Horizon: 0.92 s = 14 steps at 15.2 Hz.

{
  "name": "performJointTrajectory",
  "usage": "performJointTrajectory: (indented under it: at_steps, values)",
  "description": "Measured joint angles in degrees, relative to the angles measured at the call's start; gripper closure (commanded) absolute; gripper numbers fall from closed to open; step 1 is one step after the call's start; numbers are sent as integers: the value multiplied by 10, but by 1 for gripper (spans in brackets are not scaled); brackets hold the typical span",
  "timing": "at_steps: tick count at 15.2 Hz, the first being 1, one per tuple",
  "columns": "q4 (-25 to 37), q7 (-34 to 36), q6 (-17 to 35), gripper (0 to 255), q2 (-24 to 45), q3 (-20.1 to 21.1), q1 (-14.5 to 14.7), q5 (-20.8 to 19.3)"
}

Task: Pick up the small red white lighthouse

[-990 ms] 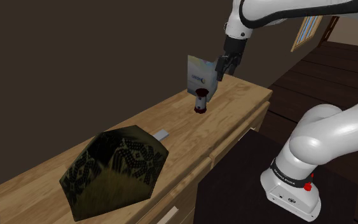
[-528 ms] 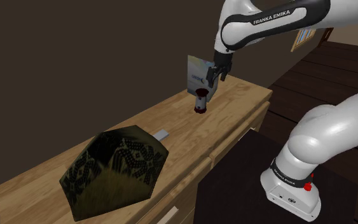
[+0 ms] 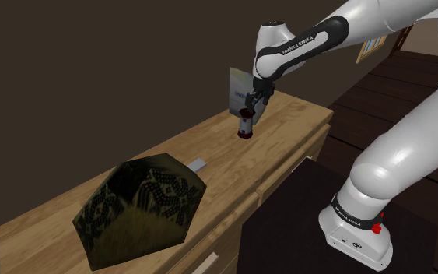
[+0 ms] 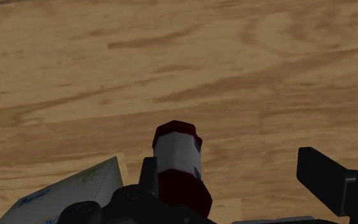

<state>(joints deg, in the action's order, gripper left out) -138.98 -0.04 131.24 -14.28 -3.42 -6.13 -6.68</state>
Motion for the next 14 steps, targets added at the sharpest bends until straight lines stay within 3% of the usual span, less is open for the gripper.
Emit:
performJointTrajectory:
  at_steps: [7, 14]
  values:
    - [68, 40, 94, 0, 153, -11, -22, -48]
    - [65, 58, 150, 0, 204, -14, -24, -64]
